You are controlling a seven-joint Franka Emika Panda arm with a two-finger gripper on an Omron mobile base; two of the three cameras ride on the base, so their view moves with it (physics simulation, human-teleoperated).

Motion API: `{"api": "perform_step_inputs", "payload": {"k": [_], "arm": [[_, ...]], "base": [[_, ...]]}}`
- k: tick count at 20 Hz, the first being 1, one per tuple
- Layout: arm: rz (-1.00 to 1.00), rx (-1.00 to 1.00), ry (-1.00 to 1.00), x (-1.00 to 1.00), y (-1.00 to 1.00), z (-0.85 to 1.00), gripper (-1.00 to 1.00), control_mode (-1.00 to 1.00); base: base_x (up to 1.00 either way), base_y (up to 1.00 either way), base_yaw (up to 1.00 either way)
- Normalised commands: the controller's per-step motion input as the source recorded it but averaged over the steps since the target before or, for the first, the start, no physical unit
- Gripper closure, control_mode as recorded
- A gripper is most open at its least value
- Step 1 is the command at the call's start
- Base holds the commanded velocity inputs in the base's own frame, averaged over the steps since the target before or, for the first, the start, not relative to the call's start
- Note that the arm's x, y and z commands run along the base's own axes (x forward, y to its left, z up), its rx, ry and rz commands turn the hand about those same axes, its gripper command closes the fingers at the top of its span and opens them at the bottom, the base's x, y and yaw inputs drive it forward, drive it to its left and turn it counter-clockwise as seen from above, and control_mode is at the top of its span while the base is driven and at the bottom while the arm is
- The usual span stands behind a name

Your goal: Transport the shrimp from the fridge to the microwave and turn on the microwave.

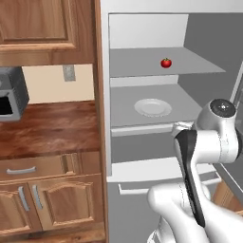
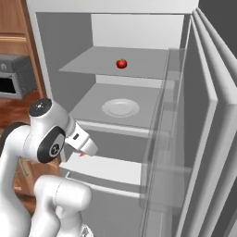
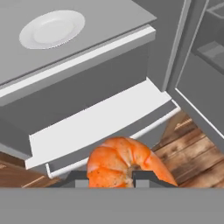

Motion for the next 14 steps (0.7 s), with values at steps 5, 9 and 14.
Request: {"api": "perform_step_inputs", "payload": {"k": [5,9,14], "arm": [[0.00,0.00,0.00,0.00,0.00,0.00,1.00,1.00],[0.00,0.00,0.00,0.00,0.00,0.00,1.00,1.00],[0.00,0.00,0.00,0.00,0.00,0.00,1.00,1.00]], "base": [[-0.27,0.06,0.21],[-0.24,0.07,0.21],[-0.24,0.00,0.15]]}}
